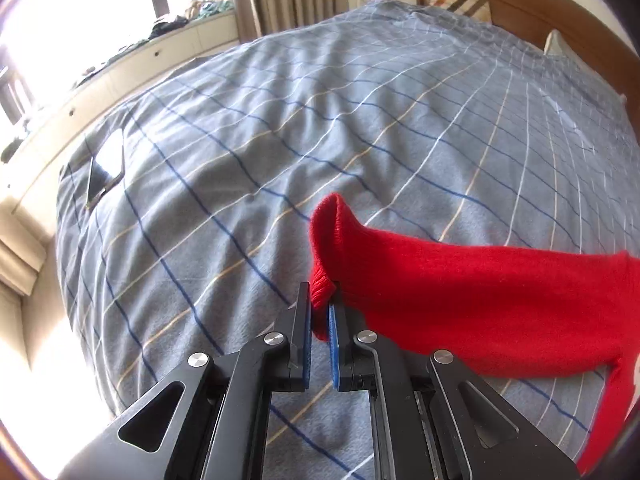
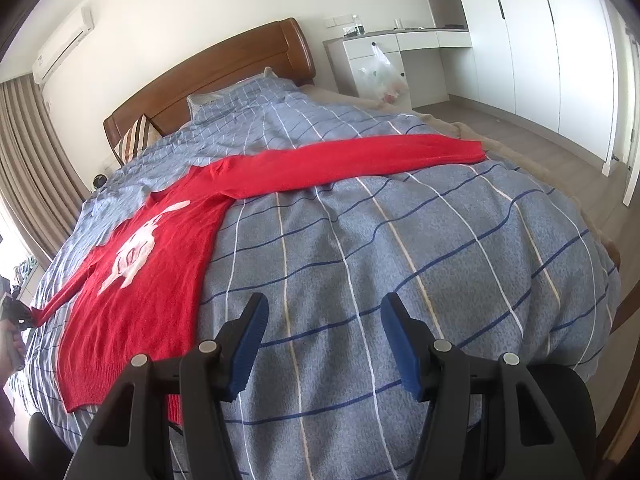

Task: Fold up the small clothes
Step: 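Grasp the other sleeve cuff with the left tool and pull it outward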

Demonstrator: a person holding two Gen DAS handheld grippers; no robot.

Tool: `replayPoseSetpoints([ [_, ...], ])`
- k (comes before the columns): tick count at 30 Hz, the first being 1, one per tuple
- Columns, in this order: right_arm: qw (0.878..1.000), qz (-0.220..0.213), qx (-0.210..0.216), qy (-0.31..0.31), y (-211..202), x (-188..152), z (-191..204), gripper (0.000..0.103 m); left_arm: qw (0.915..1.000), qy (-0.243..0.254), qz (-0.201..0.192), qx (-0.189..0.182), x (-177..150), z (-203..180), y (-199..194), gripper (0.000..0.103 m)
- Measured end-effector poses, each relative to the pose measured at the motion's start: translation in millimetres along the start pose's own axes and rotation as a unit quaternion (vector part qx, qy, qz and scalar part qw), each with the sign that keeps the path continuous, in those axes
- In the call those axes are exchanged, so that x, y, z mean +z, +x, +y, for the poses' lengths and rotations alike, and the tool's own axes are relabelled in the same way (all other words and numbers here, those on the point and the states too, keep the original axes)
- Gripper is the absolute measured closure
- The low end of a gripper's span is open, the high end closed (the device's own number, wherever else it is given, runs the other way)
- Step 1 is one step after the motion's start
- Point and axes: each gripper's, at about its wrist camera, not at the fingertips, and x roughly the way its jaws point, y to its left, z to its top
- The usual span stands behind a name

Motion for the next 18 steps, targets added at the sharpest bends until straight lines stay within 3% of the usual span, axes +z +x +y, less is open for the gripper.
replayPoseSetpoints([
  [8, 1.000, 0.003, -0.006, -0.013, 4.1, -2.0, 6.2, 0.044, 0.9995, -0.009, 0.030, -0.008, -16.2, 6.1, 18.9, 0.098],
  [18, 1.000, 0.009, -0.012, -0.011, 7.9, -3.6, 4.8, 0.044, 0.9999, 0.003, 0.015, -0.004, -26.1, 7.1, 25.1, 0.098],
])
